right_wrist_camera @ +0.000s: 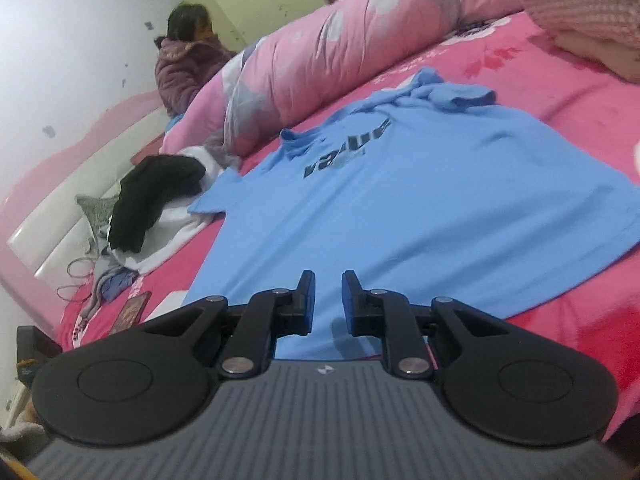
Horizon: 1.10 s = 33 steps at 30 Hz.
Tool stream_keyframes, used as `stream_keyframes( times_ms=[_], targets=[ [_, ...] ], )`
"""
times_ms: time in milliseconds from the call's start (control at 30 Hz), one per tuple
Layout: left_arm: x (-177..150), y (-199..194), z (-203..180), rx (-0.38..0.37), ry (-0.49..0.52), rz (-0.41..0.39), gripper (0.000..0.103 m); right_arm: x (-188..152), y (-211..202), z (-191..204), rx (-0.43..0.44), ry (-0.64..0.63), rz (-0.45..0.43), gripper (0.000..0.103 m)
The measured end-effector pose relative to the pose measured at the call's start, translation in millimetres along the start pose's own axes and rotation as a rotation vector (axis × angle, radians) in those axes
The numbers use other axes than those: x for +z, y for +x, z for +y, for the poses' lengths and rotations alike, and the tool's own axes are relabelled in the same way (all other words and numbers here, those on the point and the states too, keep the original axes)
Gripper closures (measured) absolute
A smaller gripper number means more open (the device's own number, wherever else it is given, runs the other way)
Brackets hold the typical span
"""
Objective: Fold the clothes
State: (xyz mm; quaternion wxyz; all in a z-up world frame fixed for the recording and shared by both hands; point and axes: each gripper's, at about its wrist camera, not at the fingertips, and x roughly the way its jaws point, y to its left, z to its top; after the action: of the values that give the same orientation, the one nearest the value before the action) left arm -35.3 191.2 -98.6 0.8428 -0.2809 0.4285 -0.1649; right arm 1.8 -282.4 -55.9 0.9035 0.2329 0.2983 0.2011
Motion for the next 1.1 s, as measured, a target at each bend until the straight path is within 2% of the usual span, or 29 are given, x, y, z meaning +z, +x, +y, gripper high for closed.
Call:
stream_keyframes(
  times_ms=[100,167,200,233,300,467,600,633,733,867,967,1067,1100],
  targets=[
    [-4.4,-3.4,-3.0,0.029,0.044,0.019,0.096,0.2,-4.5,-11.8,-0.016,0.002,-0.02,0.088],
    [-8.5,-11.0,-7.0,0.047,0.076,0.01,0.088,1.0,-5.9,-18.6,-0.035,0.003,-0.03,0.088],
    [-10.1,-15.3,-9.9,0.061,0.094,0.002,0.077,0.9,-7.5,-20.6,-0.039,-0.002,-0.038,0.088],
    [-11.0,-18.9,-13.5,0.076,0.113,-0.009,0.061,0.7,-9.1,-22.6,-0.042,-0.007,-0.046,0.088],
    [-11.2,-25.3,-21.7,0.106,0.155,-0.038,0.05,-0.2,-12.7,-25.9,-0.051,-0.026,-0.067,0.088],
    [-3.3,-32.3,-45.7,0.135,0.261,-0.116,0.042,-3.5,-16.4,-28.9,-0.118,-0.112,-0.064,0.087],
    [7.9,-34.3,-64.0,0.117,0.322,-0.17,0.038,-21.2,-14.7,-31.2,-0.248,-0.255,0.053,0.084],
    [10.2,-33.9,-68.7,0.11,0.34,-0.181,0.036,-25.2,-18.0,-33.5,-0.245,-0.268,0.06,0.084],
    [14.5,-21.9,-85.2,0.077,0.394,-0.171,0.032,-25.0,-37.0,-43.0,-0.192,-0.227,0.037,0.082],
    [13.1,7.1,-108.0,0.036,0.451,-0.121,0.03,-10.6,-63.8,-58.4,-0.16,-0.153,-0.045,0.079],
    [10.3,33.2,-121.8,0.012,0.486,-0.078,0.029,7.5,-81.1,-80.0,-0.201,-0.051,-0.15,0.071],
    [3.7,58.3,-127.6,-0.003,0.513,-0.021,0.029,21.2,-79.2,-102.2,-0.269,0.03,-0.163,0.06],
    [1.4,65.2,-128.8,-0.005,0.523,0.0,0.029,24.6,-74.7,-108.3,-0.285,0.038,-0.154,0.06]
  ],
)
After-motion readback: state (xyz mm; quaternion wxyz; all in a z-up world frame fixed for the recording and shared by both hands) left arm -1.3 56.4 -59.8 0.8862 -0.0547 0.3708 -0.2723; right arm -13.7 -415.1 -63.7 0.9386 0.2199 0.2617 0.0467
